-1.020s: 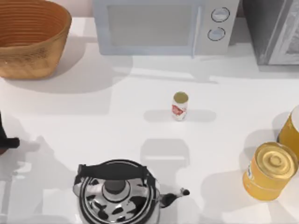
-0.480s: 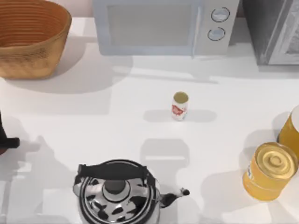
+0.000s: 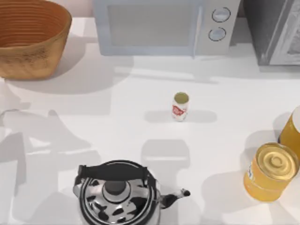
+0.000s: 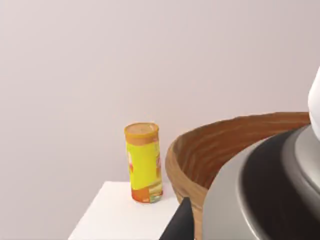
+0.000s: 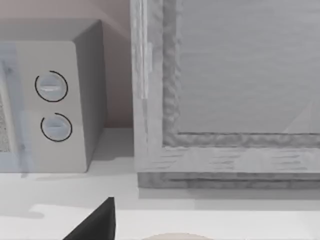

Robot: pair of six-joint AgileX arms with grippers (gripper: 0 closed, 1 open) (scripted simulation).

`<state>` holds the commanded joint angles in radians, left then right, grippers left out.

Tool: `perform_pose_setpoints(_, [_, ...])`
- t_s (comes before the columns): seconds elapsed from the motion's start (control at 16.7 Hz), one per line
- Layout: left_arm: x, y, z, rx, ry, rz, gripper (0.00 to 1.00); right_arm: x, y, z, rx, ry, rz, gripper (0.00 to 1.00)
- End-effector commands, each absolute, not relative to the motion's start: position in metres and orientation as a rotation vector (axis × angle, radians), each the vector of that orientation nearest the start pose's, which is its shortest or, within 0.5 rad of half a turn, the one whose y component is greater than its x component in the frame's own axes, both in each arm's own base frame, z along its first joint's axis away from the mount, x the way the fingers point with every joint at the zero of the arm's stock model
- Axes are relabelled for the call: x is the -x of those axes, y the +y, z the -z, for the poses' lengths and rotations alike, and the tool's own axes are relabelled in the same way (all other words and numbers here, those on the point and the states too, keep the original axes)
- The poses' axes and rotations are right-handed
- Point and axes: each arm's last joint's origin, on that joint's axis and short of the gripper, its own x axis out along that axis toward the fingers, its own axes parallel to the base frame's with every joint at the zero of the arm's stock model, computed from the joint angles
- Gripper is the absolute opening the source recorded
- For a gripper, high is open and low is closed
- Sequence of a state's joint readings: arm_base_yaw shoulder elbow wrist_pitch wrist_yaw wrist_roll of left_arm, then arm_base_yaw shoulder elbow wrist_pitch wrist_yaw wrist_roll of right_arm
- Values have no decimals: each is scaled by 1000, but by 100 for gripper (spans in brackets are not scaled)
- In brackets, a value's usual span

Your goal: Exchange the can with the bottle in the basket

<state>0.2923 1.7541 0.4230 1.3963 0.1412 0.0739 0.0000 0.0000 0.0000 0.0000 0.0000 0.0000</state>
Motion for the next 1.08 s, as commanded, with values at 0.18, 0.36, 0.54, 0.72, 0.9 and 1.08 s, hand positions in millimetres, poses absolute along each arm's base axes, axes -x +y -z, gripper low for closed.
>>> perform_pose_setpoints(0.18, [-308,92,-198,-85,-153,-239,0,-106,-1,-160,0,0,0,100])
perform_pose_setpoints(0.36, [-334,92,-249,-72,-138,-244,0,-106,-1,-160,0,0,0,100])
perform_pose_setpoints(0.54, [-355,81,-286,-49,-48,-198,0,-106,-1,-160,0,0,0,100])
perform_pose_setpoints(0.72, [-374,63,-308,-27,70,-119,0,-106,-1,-160,0,0,0,100])
perform_pose_setpoints(0.9, [-388,42,-318,-13,161,-32,0,-106,-1,-160,0,0,0,100])
perform_pose_setpoints(1.08, [-393,29,-325,-8,196,19,0,-106,-1,-160,0,0,0,100])
